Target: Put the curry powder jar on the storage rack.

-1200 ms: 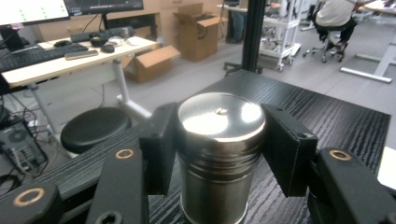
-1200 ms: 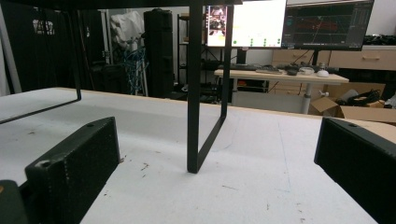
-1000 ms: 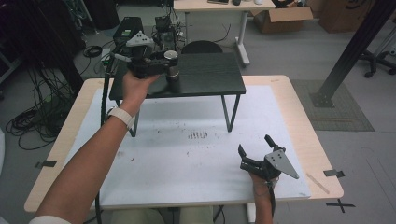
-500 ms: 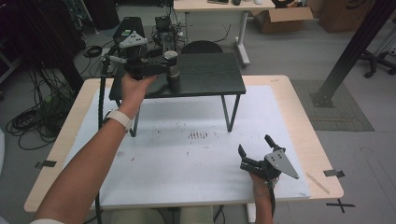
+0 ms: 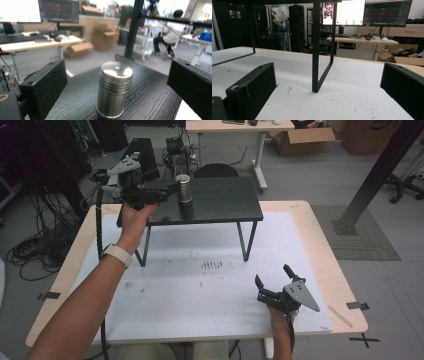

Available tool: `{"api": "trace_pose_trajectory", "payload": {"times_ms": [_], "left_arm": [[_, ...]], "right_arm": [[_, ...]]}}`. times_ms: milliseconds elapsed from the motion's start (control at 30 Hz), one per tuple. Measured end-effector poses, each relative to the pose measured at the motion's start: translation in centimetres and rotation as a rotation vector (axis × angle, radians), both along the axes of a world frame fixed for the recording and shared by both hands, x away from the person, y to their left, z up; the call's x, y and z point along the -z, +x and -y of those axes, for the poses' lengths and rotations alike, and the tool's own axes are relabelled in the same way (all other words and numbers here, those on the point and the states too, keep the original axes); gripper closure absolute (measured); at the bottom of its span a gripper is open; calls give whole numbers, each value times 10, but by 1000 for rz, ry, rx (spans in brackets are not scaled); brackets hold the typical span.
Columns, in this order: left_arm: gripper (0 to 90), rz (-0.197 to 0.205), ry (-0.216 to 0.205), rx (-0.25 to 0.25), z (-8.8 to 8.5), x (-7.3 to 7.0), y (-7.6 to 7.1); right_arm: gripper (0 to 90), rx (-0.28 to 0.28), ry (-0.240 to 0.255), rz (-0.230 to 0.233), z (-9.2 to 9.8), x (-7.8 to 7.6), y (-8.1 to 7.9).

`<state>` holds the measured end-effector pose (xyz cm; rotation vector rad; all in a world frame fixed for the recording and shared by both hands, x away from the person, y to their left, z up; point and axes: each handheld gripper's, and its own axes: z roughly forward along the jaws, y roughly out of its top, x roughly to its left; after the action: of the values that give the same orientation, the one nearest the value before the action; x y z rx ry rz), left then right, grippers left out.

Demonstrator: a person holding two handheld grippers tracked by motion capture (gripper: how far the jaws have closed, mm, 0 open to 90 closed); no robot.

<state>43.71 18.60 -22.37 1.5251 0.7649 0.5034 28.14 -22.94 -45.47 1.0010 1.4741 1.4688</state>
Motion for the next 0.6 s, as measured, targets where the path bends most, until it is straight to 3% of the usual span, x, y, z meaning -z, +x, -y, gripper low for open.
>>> {"api": "trace_pose_trajectory", "payload": {"times_ms": [100,367,600], "left_arm": [[15,13,-28,-6,-5,1,-5],[3,31,-32,-11,-13,3,-16],[5,61,-1,-10,-18,5,-27]], "right_arm": [[0,0,0,0,0,0,0],[0,-1,-2,1,0,0,0],[0,-1,-2,2,0,0,0]]}}
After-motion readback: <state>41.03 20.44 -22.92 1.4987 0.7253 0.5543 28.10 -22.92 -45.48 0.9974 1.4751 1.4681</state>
